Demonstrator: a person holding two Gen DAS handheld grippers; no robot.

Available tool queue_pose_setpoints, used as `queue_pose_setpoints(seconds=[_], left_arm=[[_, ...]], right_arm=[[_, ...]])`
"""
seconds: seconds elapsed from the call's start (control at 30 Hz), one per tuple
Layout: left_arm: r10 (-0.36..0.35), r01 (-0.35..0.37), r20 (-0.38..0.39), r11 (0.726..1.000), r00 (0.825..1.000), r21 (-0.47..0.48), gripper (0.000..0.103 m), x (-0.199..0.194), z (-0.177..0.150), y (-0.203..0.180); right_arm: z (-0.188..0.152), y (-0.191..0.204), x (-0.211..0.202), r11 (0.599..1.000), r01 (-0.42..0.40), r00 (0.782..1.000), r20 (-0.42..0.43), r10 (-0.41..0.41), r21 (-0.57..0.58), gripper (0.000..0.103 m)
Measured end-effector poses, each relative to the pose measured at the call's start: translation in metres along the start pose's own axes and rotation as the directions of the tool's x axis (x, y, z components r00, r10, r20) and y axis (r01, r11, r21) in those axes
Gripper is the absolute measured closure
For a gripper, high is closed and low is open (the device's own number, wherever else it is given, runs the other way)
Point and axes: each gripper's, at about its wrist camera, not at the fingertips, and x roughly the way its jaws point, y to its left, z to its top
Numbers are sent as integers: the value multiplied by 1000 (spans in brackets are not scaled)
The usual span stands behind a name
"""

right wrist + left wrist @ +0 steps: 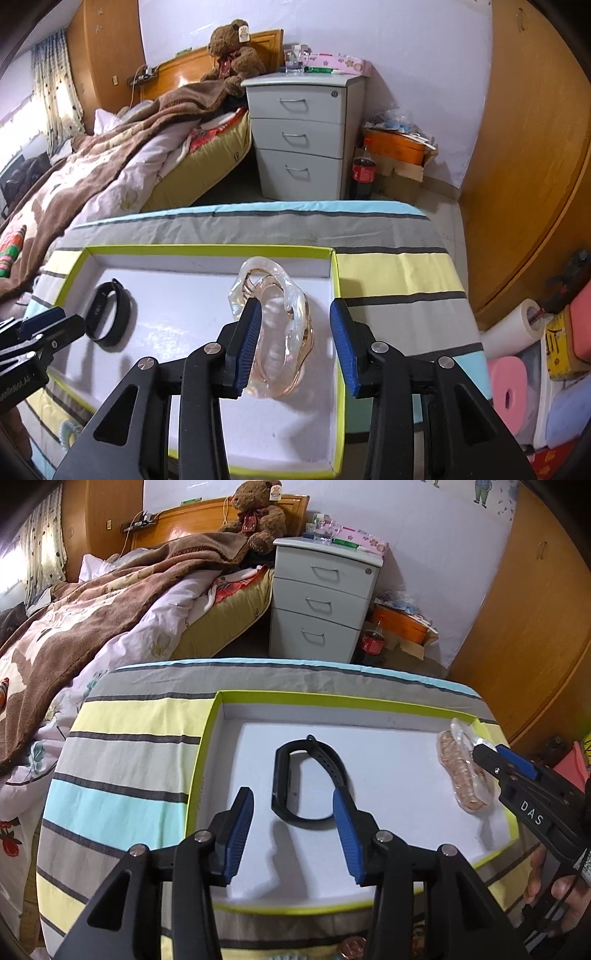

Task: Organize jewelry
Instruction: 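Withdraw both tools from the box back toward the remaining jewelry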

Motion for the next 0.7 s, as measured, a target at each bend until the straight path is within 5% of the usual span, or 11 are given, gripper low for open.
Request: queue_pose_setpoints(seconds=[0.7], left_arm=[[-37,39,100,999,994,-16,47,-80,-64,14]], right_arm=[[-76,1,-84,995,-88,993,80,83,53,63]])
